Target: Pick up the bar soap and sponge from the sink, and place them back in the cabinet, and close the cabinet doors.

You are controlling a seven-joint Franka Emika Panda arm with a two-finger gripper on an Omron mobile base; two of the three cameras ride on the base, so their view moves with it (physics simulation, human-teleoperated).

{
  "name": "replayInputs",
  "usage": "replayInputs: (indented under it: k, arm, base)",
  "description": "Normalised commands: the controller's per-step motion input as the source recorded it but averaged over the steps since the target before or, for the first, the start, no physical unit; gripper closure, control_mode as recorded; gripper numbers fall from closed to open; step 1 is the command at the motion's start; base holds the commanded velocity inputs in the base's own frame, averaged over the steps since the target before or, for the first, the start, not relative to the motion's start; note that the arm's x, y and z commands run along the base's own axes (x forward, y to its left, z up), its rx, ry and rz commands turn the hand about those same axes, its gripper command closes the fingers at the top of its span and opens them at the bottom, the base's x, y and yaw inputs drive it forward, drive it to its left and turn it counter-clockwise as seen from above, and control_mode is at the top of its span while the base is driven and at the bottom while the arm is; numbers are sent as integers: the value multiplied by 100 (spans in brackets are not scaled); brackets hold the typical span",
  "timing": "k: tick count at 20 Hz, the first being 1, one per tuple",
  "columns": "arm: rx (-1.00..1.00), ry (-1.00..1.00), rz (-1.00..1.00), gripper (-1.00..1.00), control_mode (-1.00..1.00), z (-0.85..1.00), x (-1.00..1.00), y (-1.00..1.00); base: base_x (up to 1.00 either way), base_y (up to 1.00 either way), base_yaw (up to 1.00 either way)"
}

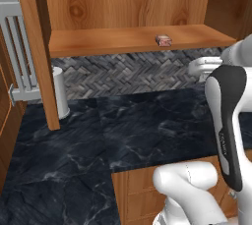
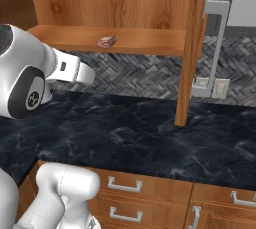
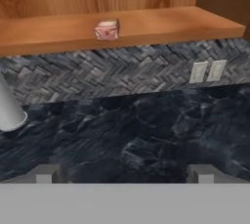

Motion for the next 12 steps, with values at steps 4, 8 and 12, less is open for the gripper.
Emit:
replayInputs:
  k: [4,8,12]
  arm:
    - [0,24,0,-100,-100,6,-38,0]
    - [0,22,0,-100,-100,0,-40,0]
    - [0,19,0,-100,-100,0,-41,0]
  base:
    - [0,0,0]
    - [0,0,0]
    - [0,0,0]
